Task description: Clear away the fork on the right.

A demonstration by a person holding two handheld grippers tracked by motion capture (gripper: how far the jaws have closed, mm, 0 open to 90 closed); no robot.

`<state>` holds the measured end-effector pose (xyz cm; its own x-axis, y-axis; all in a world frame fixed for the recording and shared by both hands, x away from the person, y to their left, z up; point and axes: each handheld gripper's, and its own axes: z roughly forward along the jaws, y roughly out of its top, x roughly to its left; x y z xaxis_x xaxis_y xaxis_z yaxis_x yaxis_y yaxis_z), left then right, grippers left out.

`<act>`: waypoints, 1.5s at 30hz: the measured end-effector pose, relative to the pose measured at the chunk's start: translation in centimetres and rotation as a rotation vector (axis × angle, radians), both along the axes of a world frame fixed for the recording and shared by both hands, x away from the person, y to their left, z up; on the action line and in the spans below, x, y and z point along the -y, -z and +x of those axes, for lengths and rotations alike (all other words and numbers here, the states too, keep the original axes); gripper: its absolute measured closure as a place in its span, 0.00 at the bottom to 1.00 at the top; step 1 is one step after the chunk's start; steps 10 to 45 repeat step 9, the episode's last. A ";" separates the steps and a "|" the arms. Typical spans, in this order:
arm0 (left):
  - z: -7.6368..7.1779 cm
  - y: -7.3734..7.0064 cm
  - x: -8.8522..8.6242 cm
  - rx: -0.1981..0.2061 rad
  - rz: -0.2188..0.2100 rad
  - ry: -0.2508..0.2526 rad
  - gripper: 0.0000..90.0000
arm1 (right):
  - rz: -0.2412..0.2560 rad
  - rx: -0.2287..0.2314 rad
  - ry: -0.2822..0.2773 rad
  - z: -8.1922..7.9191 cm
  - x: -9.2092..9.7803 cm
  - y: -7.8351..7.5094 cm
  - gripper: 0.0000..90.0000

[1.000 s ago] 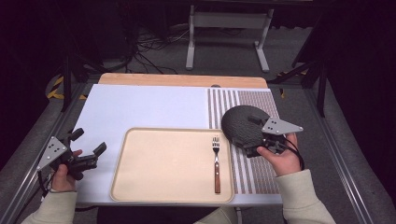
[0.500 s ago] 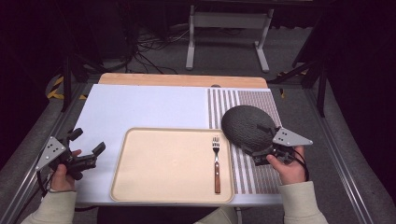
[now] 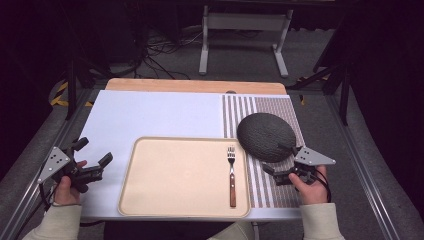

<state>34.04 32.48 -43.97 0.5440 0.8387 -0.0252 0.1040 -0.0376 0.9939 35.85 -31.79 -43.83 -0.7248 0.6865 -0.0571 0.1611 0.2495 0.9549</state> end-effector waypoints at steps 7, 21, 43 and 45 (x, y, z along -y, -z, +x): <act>0.0 0.1 -0.1 0.001 -0.008 -0.007 0.00 | 0.008 -0.013 0.015 -0.1 0.3 0.3 0.03; 0.0 0.1 -0.2 -0.005 0.000 -0.006 0.00 | 0.013 -0.016 0.018 0.0 0.3 0.3 0.03; 0.0 0.1 -0.2 -0.005 0.000 -0.006 0.00 | 0.013 -0.016 0.018 0.0 0.3 0.3 0.03; 0.0 0.1 -0.2 -0.005 0.000 -0.006 0.00 | 0.013 -0.016 0.018 0.0 0.3 0.3 0.03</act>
